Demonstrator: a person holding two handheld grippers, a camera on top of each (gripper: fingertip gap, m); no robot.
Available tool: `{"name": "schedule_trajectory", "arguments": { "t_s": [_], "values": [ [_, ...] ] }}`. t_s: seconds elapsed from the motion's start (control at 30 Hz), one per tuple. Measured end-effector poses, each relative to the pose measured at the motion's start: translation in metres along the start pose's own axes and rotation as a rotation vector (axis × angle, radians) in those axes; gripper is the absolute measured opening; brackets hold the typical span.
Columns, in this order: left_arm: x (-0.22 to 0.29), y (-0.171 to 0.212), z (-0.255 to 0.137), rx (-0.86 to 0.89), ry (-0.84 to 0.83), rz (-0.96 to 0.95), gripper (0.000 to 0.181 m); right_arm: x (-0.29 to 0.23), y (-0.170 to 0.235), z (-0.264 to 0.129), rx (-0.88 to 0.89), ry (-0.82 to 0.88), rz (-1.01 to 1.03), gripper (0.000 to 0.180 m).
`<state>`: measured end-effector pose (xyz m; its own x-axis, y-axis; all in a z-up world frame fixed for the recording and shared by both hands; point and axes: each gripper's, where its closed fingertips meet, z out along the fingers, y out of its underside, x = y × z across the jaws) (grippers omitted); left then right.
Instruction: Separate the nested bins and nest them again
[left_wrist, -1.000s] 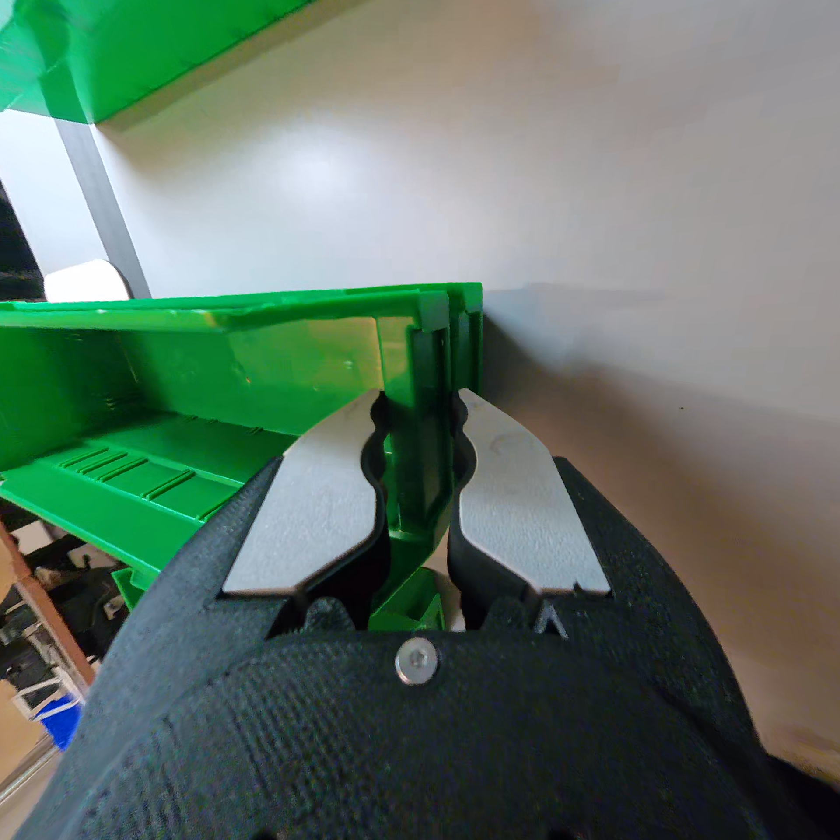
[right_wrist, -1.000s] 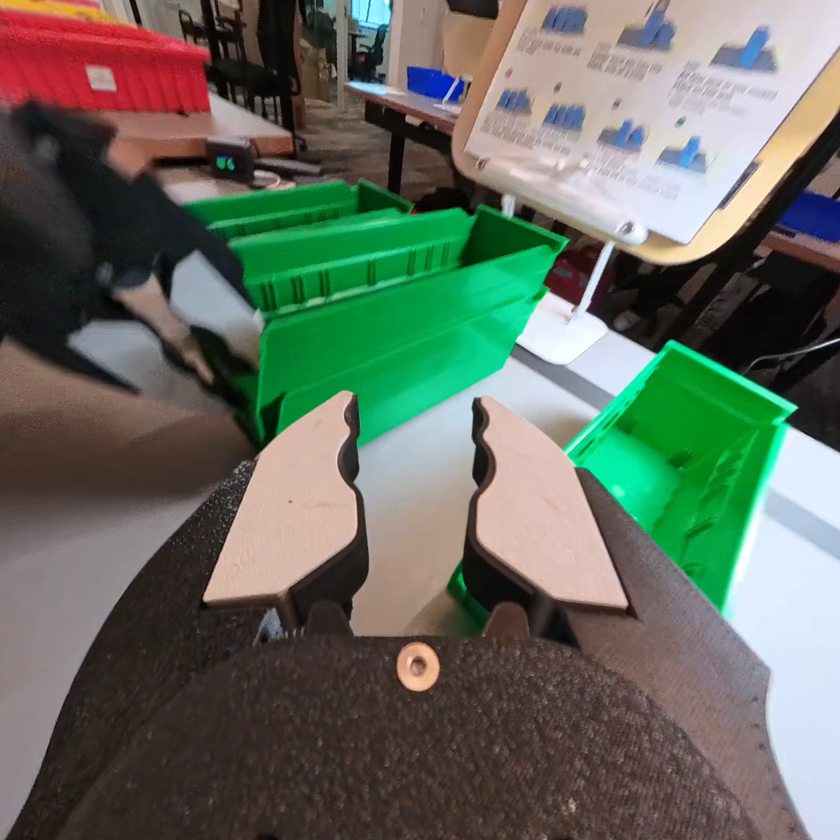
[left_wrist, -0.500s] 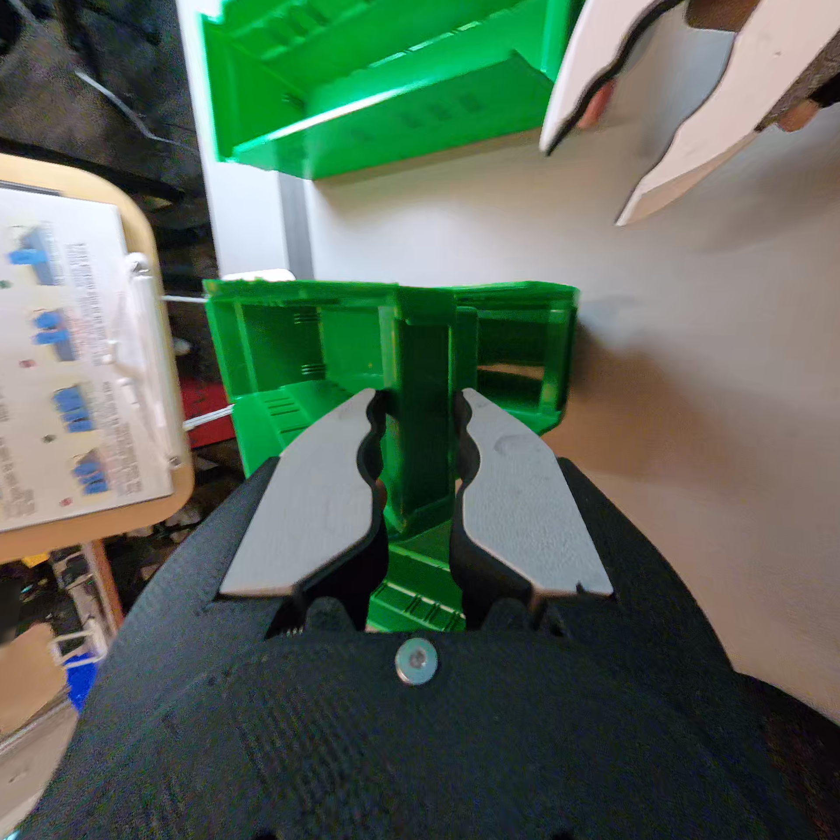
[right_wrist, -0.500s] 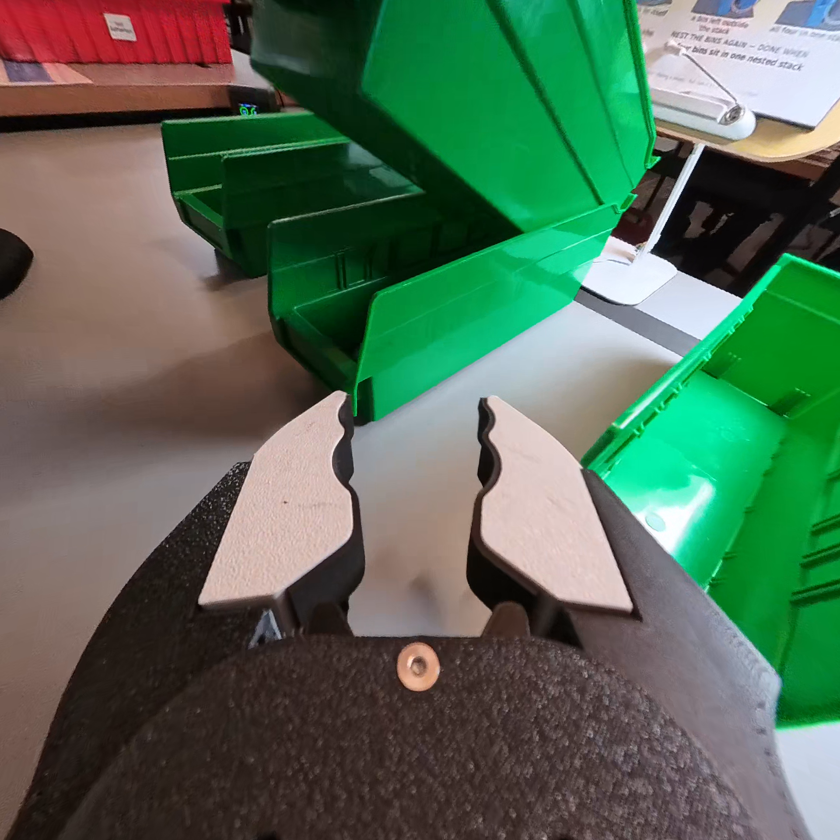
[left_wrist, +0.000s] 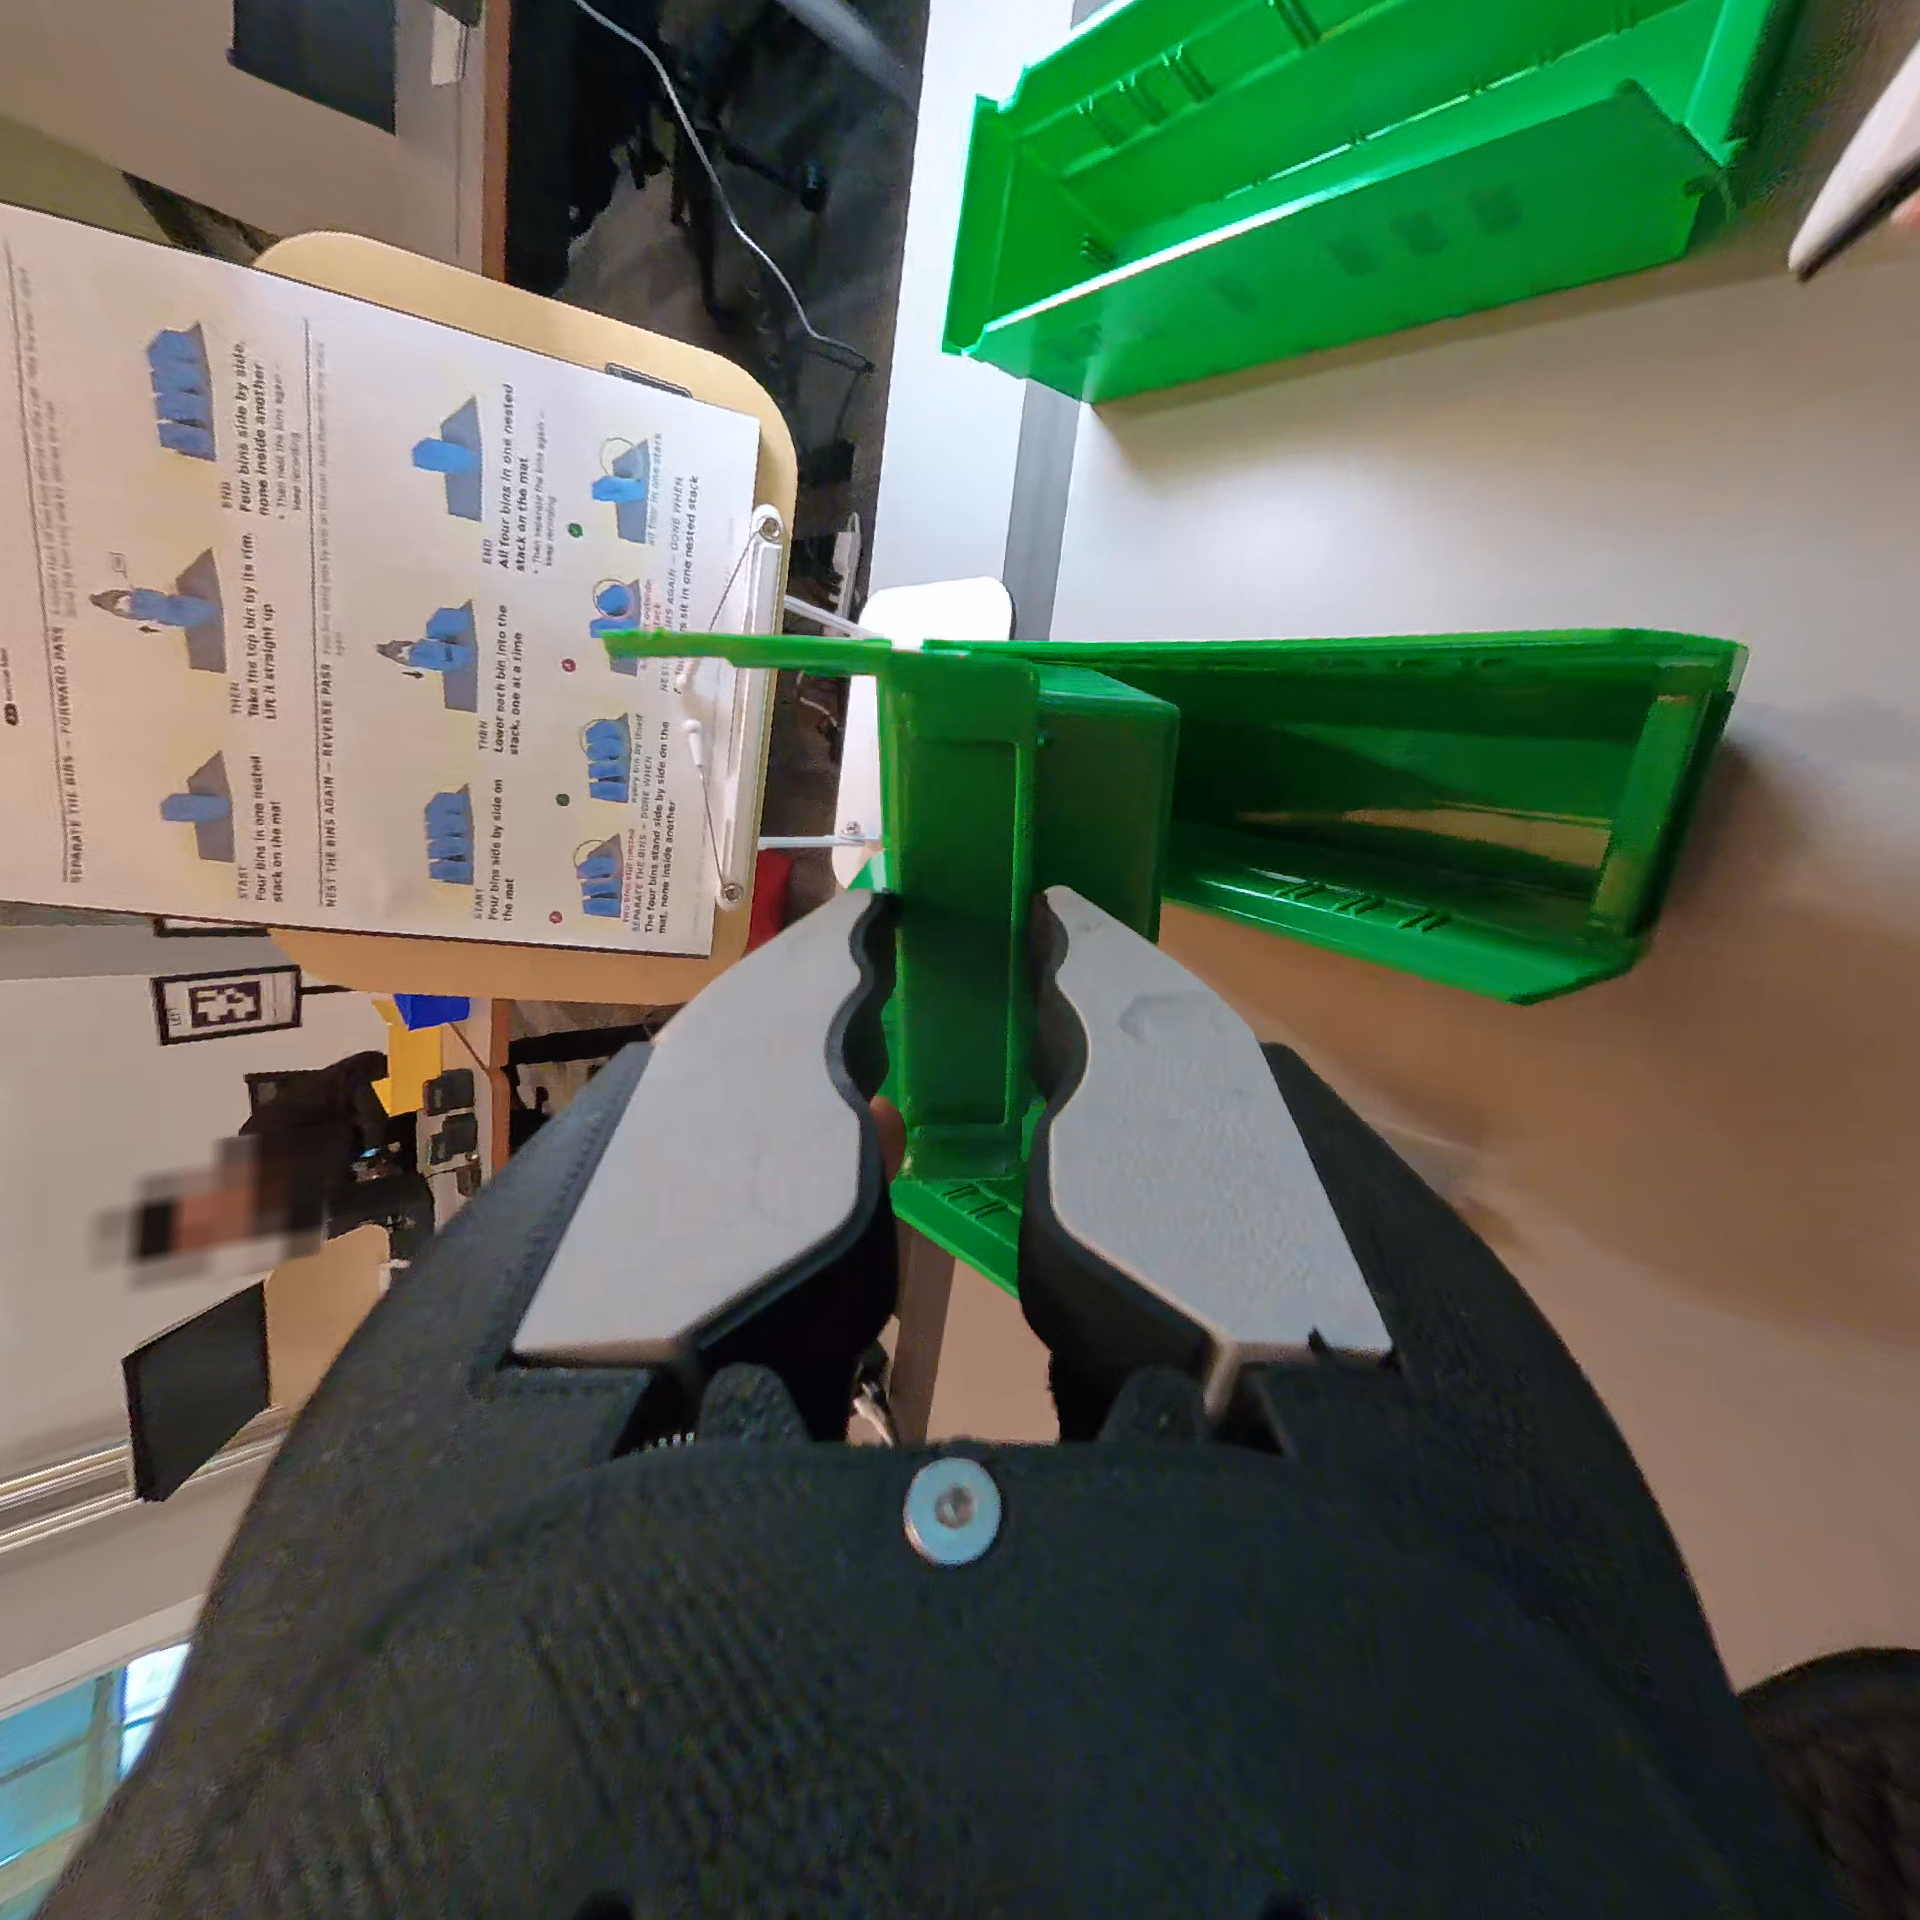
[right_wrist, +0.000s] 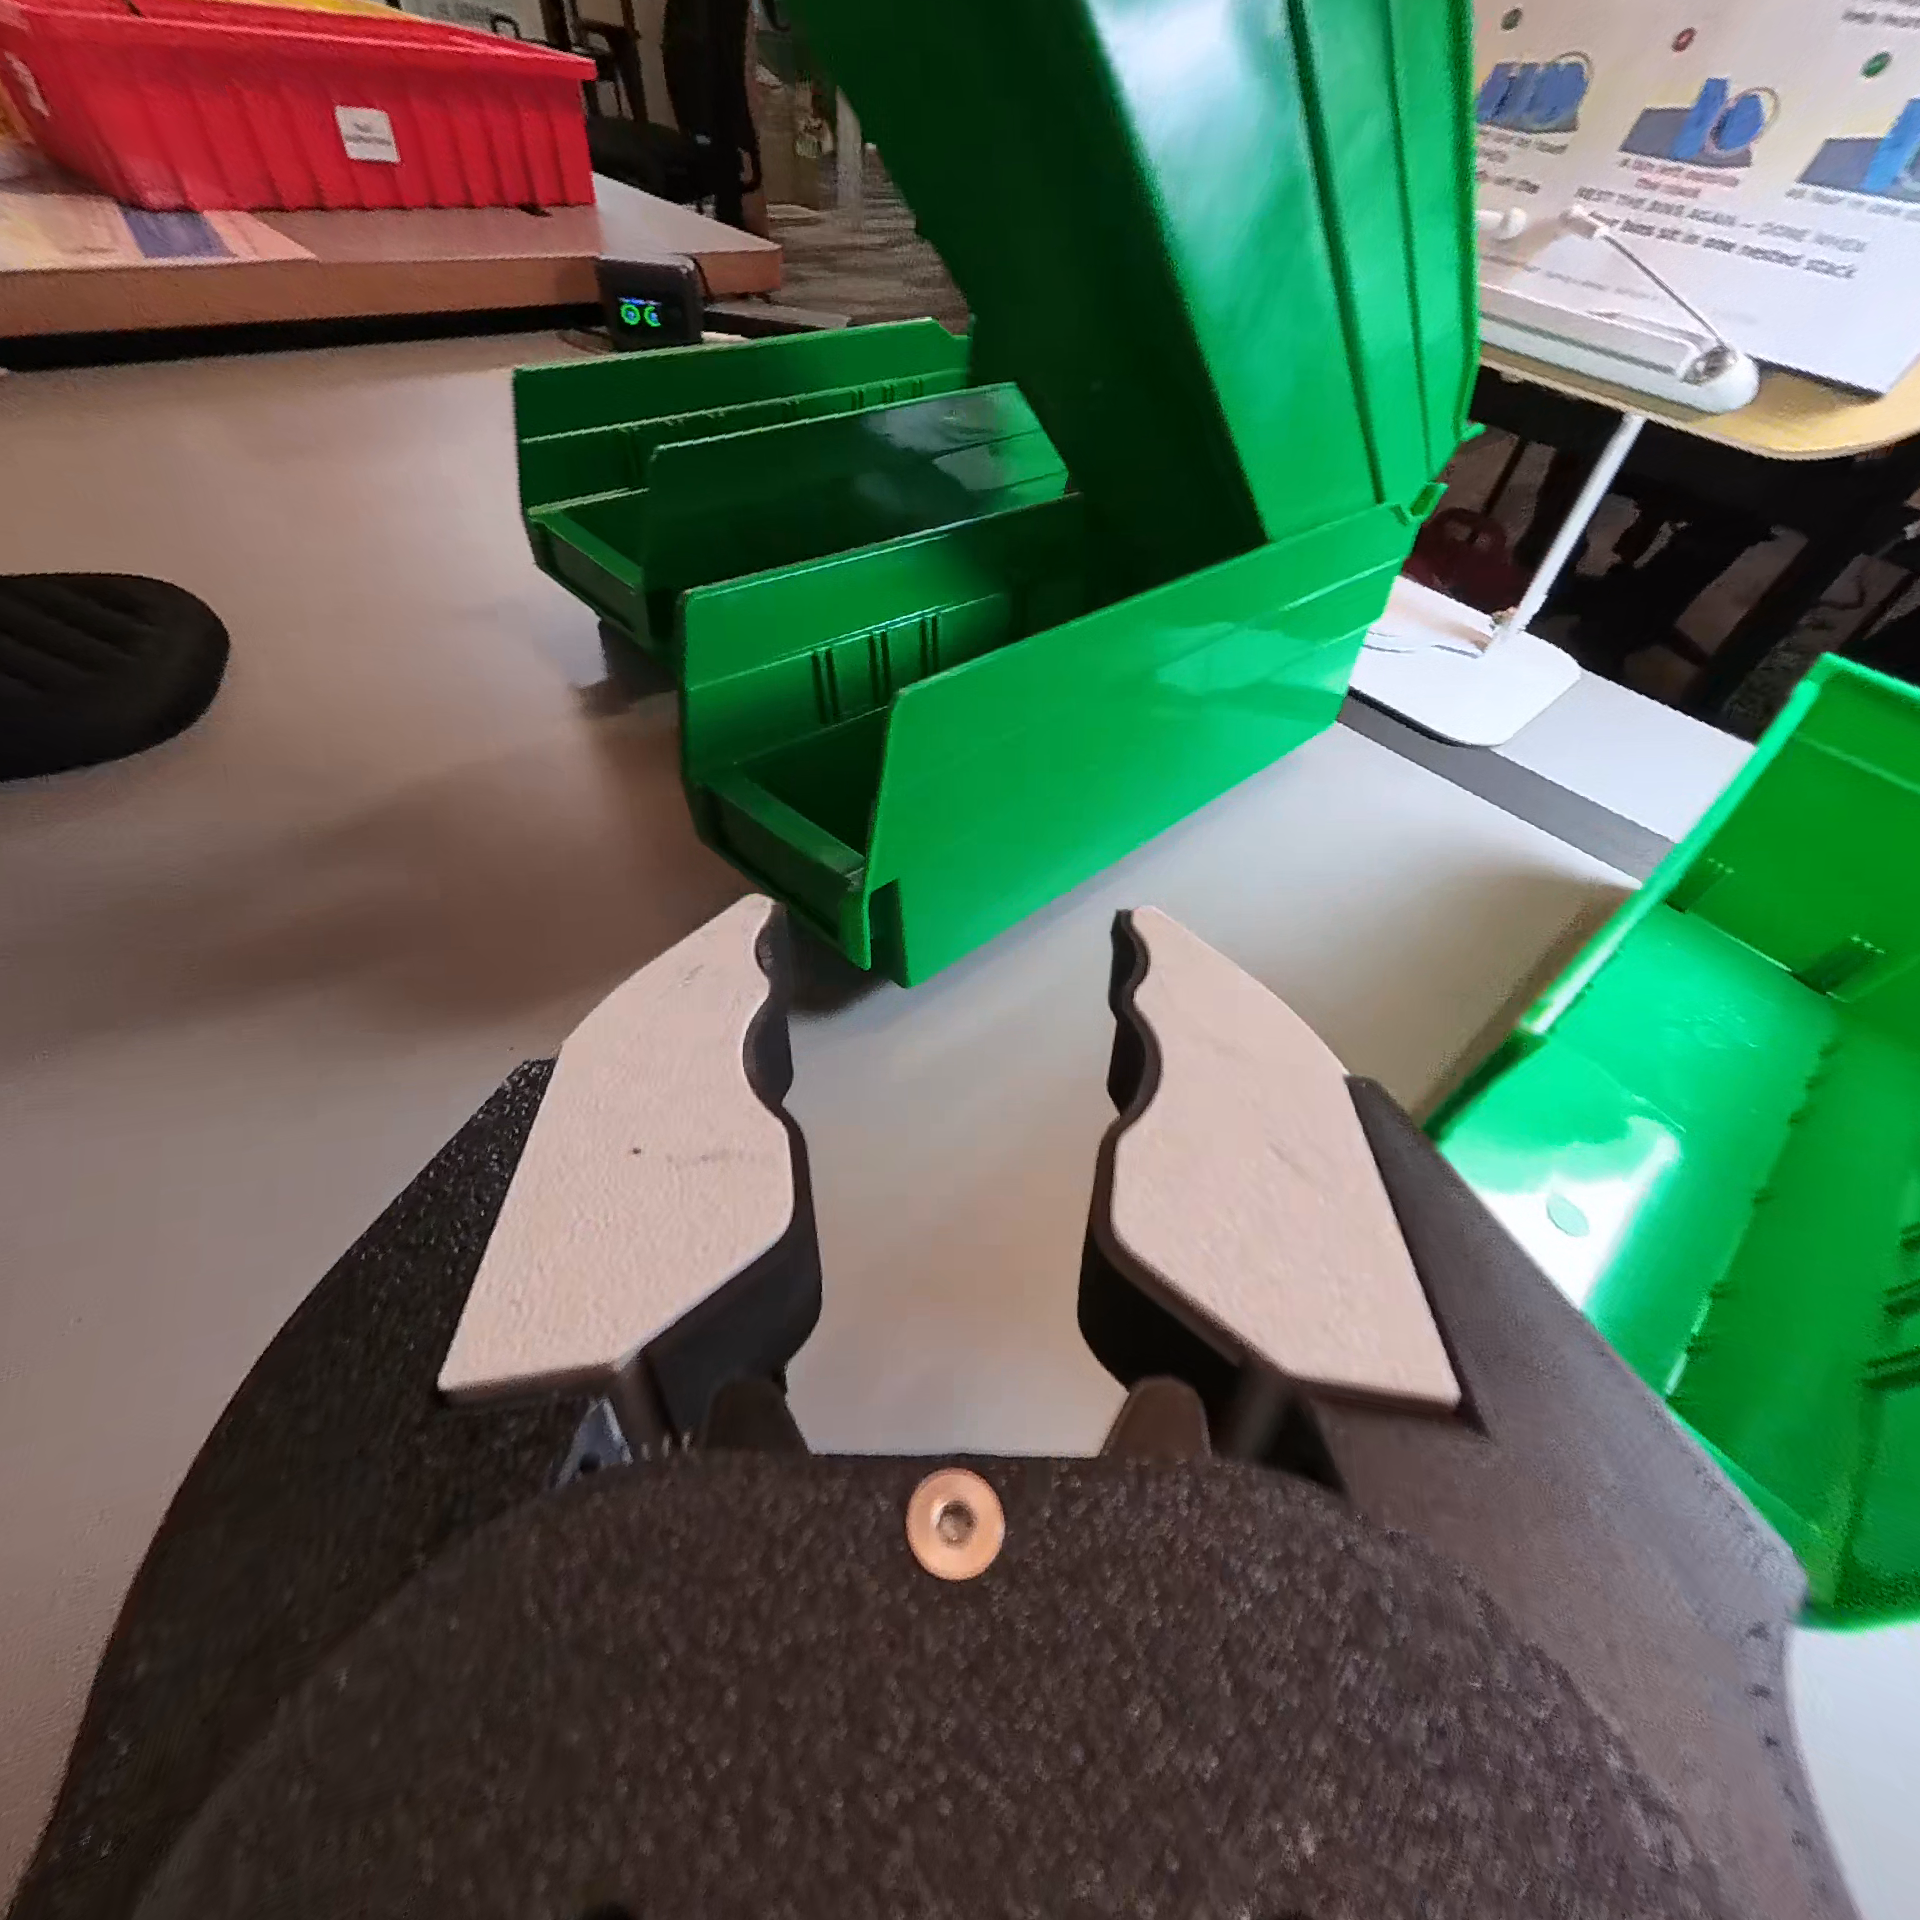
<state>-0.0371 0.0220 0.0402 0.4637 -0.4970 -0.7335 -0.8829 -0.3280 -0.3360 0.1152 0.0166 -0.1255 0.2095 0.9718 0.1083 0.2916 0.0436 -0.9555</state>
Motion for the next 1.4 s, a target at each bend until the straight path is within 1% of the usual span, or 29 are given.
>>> {"name": "schedule_trajectory", "arguments": {
  "t_s": [0.2, 0.3, 0.37, 0.4, 0.43, 0.47, 0.6, 0.77, 0.9, 1.0, 1.1, 1.2, 1.27, 1.33, 1.37, 1.4],
  "values": [
    [0.011, 0.0, 0.002, 0.043, 0.121, -0.052, 0.026, -0.005, 0.008, 0.01, -0.021, -0.018, -0.021, 0.059],
    [0.03, 0.001, 0.005, 0.047, 0.245, -0.061, 0.026, -0.005, 0.011, 0.011, -0.022, -0.024, -0.01, 0.059],
    [0.046, 0.003, 0.011, 0.03, 0.303, -0.027, 0.026, -0.004, 0.012, 0.01, -0.017, -0.022, -0.009, 0.058],
    [0.053, 0.003, 0.015, 0.021, 0.313, -0.005, 0.024, -0.004, 0.012, 0.01, -0.015, -0.021, -0.008, 0.058],
    [0.058, 0.0, 0.019, 0.031, 0.314, 0.008, 0.0, -0.004, 0.012, 0.01, -0.013, -0.019, -0.008, 0.058],
    [0.064, -0.002, 0.024, 0.039, 0.321, 0.012, 0.0, -0.003, 0.012, 0.009, -0.011, -0.018, -0.006, 0.058],
    [0.092, 0.013, 0.05, -0.057, 0.365, 0.093, 0.0, -0.001, 0.015, 0.008, -0.008, -0.016, 0.006, 0.057],
    [0.101, 0.006, 0.057, -0.029, 0.404, 0.075, 0.0, 0.003, 0.017, 0.008, -0.006, -0.017, 0.022, 0.057],
    [0.117, 0.008, 0.052, -0.019, 0.488, 0.072, 0.021, 0.004, 0.018, 0.009, -0.01, -0.016, 0.019, 0.057],
    [0.141, 0.018, 0.052, -0.041, 0.581, 0.081, 0.037, 0.005, 0.019, 0.009, -0.012, -0.014, 0.02, 0.056],
    [0.166, 0.032, 0.061, -0.077, 0.633, 0.114, 0.058, 0.005, 0.02, 0.009, -0.012, -0.013, 0.022, 0.056],
    [0.187, 0.045, 0.076, -0.127, 0.646, 0.151, 0.069, 0.006, 0.021, 0.01, -0.018, -0.014, 0.025, 0.056],
    [0.194, 0.05, 0.087, -0.156, 0.639, 0.161, 0.069, 0.007, 0.023, 0.011, -0.023, -0.016, 0.028, 0.056],
    [0.196, 0.056, 0.097, -0.191, 0.618, 0.172, 0.063, 0.007, 0.024, 0.011, -0.025, -0.016, 0.028, 0.056],
    [0.195, 0.059, 0.101, -0.207, 0.609, 0.175, 0.056, 0.007, 0.024, 0.01, -0.026, -0.016, 0.028, 0.056],
    [0.195, 0.062, 0.103, -0.219, 0.601, 0.177, 0.039, 0.007, 0.025, 0.01, -0.025, -0.017, 0.028, 0.055]
  ]
}}
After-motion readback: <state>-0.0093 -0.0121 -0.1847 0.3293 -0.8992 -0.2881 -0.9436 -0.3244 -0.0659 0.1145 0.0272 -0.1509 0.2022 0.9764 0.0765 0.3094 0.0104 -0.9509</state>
